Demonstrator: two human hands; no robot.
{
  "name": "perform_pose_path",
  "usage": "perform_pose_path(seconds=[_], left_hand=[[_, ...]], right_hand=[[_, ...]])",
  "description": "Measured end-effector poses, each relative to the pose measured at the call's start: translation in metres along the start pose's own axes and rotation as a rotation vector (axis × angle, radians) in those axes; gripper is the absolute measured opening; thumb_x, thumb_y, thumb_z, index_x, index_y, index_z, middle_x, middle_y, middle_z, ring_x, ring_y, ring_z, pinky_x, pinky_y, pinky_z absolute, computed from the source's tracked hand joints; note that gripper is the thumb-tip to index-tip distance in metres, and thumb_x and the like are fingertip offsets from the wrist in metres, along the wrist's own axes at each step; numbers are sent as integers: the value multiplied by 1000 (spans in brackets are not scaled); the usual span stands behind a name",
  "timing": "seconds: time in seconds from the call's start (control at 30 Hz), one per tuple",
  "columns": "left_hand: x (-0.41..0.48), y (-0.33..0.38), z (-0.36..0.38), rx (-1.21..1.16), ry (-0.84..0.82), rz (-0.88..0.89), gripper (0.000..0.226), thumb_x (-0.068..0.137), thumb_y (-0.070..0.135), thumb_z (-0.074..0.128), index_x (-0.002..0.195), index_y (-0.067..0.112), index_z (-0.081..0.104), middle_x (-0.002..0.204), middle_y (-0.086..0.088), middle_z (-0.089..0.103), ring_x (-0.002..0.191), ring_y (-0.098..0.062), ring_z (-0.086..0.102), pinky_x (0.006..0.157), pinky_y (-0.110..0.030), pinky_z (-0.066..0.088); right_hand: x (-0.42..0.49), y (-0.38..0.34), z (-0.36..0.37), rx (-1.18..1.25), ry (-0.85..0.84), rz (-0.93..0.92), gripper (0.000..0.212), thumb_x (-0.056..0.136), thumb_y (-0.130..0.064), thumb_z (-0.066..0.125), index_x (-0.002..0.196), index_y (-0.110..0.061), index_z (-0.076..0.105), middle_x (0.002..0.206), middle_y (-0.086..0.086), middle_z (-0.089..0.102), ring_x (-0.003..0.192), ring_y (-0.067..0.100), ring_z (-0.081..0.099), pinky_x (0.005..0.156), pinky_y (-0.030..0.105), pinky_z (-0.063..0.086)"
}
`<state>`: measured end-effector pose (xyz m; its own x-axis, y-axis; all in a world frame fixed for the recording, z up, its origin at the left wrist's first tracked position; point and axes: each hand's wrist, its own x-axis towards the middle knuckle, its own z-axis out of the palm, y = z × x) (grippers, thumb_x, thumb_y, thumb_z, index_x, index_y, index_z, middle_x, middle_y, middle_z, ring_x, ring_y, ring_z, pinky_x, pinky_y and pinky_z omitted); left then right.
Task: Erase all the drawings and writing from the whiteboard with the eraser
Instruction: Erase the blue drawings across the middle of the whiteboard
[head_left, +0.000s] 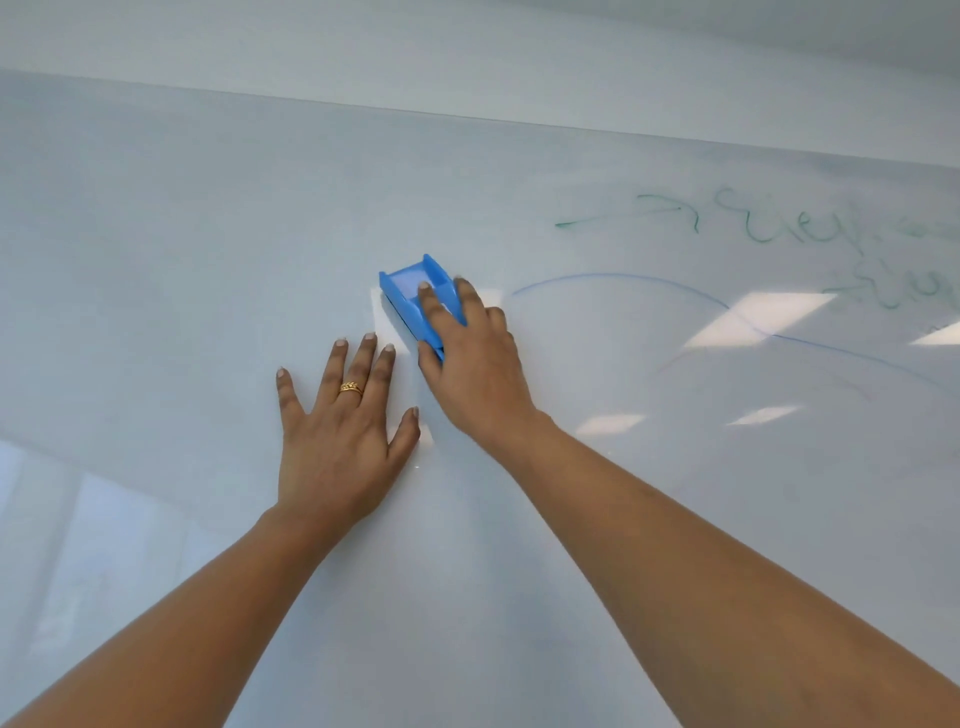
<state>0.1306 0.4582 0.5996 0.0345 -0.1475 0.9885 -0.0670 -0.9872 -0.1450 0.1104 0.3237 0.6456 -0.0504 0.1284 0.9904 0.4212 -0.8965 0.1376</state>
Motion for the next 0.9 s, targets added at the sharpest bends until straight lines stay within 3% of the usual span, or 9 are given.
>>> perform_pose_path(seconds=[0.27,0.67,0.9], left_hand=[[-1,0,-1,-8,12,-4,76,84,56,6,148,19,22,156,3,18,145,-17,11,112,-55,2],[-3,1,-1,-10,8,-26,78,82,57,5,149,21,20,156,5,15,145,-14,7,112,-53,-1],[4,0,-4,-35,3,-54,83,76,61,1,149,25,17,157,11,9,145,-9,2,113,-48,-3]], right_hand=[[29,50,-16,-8,12,165,55,97,-27,39,148,-23,18,153,10,13,122,34,34,100,39,34],[17,158,-49,-25,152,678,54,98,-25,38,147,-16,19,150,15,16,124,39,30,101,45,33],[32,95,-23,-72,150,514,55,97,-24,37,148,-16,17,152,18,12,125,36,31,101,41,32]])
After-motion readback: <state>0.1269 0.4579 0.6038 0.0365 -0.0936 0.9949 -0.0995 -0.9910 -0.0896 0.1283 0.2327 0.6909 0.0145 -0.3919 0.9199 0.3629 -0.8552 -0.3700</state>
